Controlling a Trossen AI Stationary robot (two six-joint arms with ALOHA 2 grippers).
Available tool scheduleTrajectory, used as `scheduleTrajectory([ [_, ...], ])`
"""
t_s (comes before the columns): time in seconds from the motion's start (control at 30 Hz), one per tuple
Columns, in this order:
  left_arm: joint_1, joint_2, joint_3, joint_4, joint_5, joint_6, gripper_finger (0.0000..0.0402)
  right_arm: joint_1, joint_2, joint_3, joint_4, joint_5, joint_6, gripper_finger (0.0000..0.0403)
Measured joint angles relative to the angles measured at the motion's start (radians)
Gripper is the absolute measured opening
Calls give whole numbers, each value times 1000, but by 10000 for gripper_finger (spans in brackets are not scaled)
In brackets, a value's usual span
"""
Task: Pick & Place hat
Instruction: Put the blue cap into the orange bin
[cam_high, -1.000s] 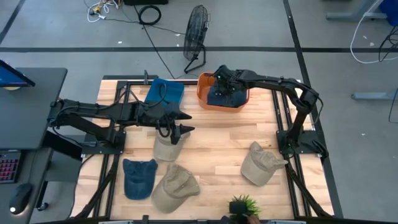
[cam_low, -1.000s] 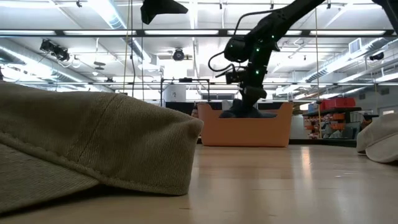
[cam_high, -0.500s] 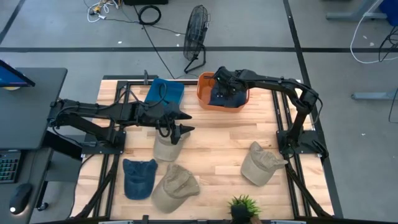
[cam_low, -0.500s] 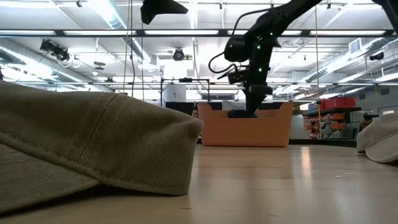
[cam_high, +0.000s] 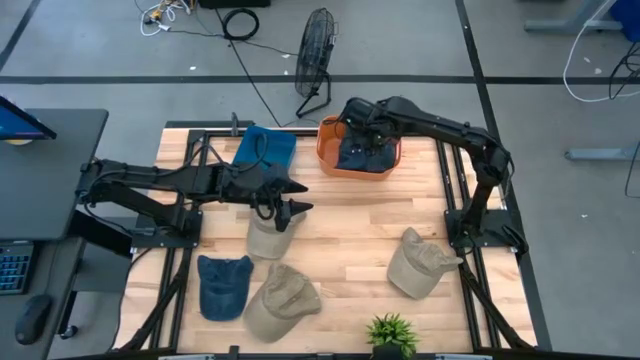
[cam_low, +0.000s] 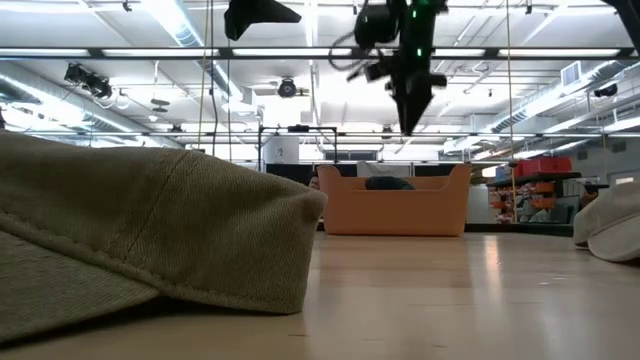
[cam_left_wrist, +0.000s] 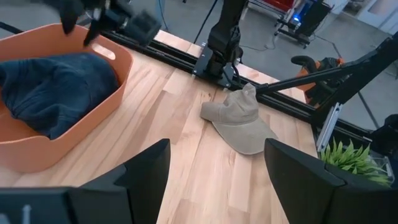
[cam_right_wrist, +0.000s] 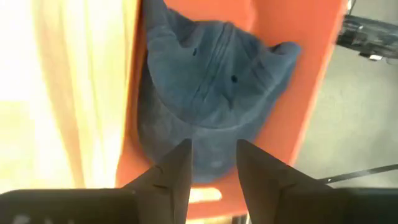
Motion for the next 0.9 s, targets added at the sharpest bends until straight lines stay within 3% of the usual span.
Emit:
scheduleTrajectory([
  [0.23, -16, -58, 2, -102, 18, -62, 264, 58, -2, 241, -181, -9, 67, 133],
  [0.5, -96, -106, 2, -398, 36, -207, 264, 141, -26, 430, -234, -139, 213, 148],
  [0.73, -196, -88, 1, -607, 64, -363, 264, 234, -125, 425, -231, -197, 372, 148],
  [0.9, -265, -41, -3, -653, 61, -444, 264, 318, -217, 325, -204, -220, 497, 149],
])
